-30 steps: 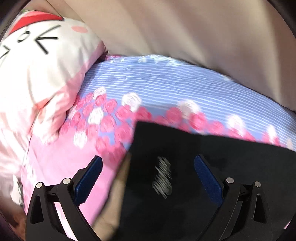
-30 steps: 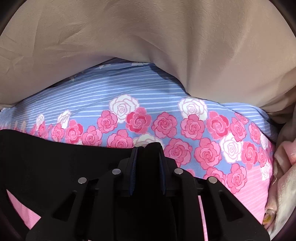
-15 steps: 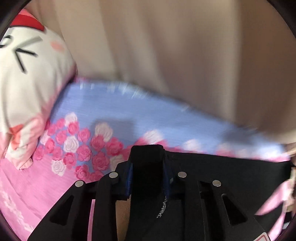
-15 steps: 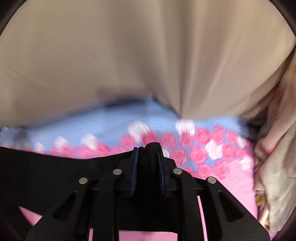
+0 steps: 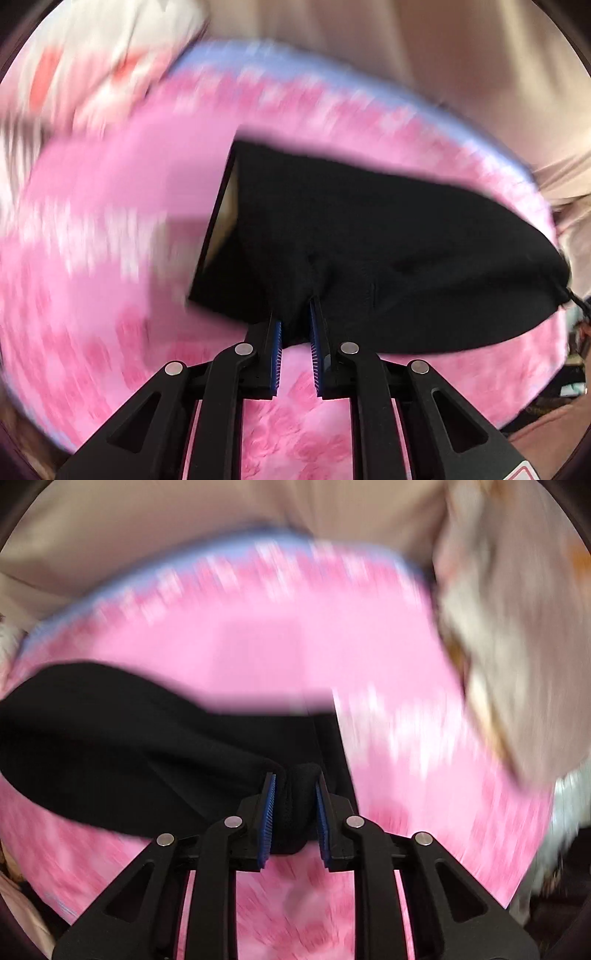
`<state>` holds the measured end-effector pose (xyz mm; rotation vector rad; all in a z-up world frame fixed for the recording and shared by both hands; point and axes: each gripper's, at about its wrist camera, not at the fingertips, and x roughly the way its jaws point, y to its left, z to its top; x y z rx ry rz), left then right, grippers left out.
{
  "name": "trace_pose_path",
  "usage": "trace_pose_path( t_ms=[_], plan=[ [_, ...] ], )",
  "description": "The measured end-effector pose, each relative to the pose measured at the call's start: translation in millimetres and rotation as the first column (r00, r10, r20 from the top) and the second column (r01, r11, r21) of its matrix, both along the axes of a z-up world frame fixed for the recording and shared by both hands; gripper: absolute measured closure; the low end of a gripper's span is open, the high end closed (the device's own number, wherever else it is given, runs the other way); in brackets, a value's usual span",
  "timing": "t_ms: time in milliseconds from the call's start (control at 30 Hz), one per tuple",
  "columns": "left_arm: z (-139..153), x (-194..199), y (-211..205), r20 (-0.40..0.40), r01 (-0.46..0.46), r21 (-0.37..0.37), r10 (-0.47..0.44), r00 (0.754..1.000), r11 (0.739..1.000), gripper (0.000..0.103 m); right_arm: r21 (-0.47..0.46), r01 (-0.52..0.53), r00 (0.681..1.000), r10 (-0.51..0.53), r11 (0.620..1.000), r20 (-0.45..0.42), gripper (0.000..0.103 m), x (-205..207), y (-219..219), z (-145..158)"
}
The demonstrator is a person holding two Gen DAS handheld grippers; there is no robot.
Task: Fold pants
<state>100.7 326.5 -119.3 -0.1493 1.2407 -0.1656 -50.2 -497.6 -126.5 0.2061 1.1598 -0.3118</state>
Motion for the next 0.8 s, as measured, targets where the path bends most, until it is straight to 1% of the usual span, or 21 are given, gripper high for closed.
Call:
trace_pose_path(
  t_ms=[33,67,100,133,200,367,433,467,500,567,600,633,667,700,733,767,800],
  plan=[
    [-12.4,-2.3,1.5,-0.027,-0.025,-0.004,0.025,0.999,1.000,0.091,0.010,0.027,1.000,-0.027,1.000,-0.002,0.082,-10.3,-4.6,-9.0],
    [-17.6,-4.7,3.0,-0.029,-0.055,-0.004,0.054,0.998,0.999,0.091,0.017,0.056,0.998,-0.056,0.998,0.014,0.081,-15.3,-7.4,-11.7],
    [-19.7,-4.8,3.1,-0.029,-0.076,-0.014,0.075,0.997,0.997,0.091,0.030,0.073,0.997,-0.074,0.997,0.028,0.081,-18.2,-12.4,-10.6],
    [-19.1,-2.6,1.8,-0.019,-0.090,-0.009,0.090,0.996,0.996,0.091,0.035,0.090,0.995,-0.092,0.995,0.045,0.081,-19.4,-12.4,-8.4],
    [-14.9,0.4,-0.9,-0.004,-0.108,-0.010,0.108,0.994,0.994,0.091,0.033,0.096,0.994,-0.098,0.995,0.049,0.081,-18.0,-9.1,-5.7],
    [-1.4,12.1,-5.1,0.024,-0.110,0.006,0.110,0.994,0.994,0.091,0.013,0.096,0.995,-0.096,0.995,0.039,0.081,-15.2,-15.9,-6.7],
    [9.7,11.6,1.8,0.052,-0.122,-0.005,0.122,0.991,0.993,0.091,0.008,0.121,0.991,-0.121,0.993,0.055,0.081,-12.1,-22.3,0.4],
    [18.7,19.6,0.5,0.071,-0.128,0.001,0.128,0.989,0.992,0.091,0.011,0.132,0.988,-0.133,0.991,0.073,0.081,-5.9,-26.7,7.7],
    [25.7,28.5,0.8,0.084,-0.130,-0.003,0.130,0.988,0.992,0.091,0.005,0.138,0.986,-0.138,0.990,0.090,0.081,4.1,-29.4,16.7],
    [54.0,64.9,-5.9,0.142,-0.130,-0.014,0.131,0.981,0.991,0.092,-0.009,0.135,0.983,-0.133,0.991,0.127,0.081,44.6,-37.9,44.7],
    [71.8,85.7,-8.7,0.191,-0.146,0.003,0.143,0.971,0.989,0.103,-0.016,0.132,0.982,-0.128,0.991,0.135,0.081,59.8,-40.1,55.2],
    [86.0,102.0,-9.2,0.228,-0.169,0.010,0.162,0.960,0.986,0.103,-0.046,0.125,0.980,-0.116,0.991,0.164,0.081,83.7,-41.2,74.2],
    [104.2,119.8,-6.4,0.269,-0.198,-0.015,0.195,0.943,0.980,0.103,-0.074,0.123,0.971,-0.104,0.990,0.215,0.082,105.6,-40.9,98.2],
    [120.8,133.6,-2.3,0.301,-0.221,-0.050,0.226,0.927,0.974,0.103,-0.088,0.130,0.962,-0.105,0.988,0.252,0.085,115.9,-40.7,113.2],
    [140.7,148.2,1.0,0.333,-0.229,-0.083,0.244,0.911,0.970,0.103,-0.097,0.150,0.941,-0.112,0.984,0.320,0.085,127.6,-41.1,138.4],
    [153.0,154.3,1.9,0.355,-0.228,-0.079,0.241,0.903,0.971,0.103,-0.084,0.156,0.918,-0.113,0.984,0.380,0.085,132.4,-41.7,158.3],
    [166.5,157.9,2.1,0.376,-0.215,-0.055,0.220,0.900,0.975,0.103,-0.074,0.155,0.893,-0.108,0.985,0.436,0.085,132.7,-41.8,179.3]
  ],
)
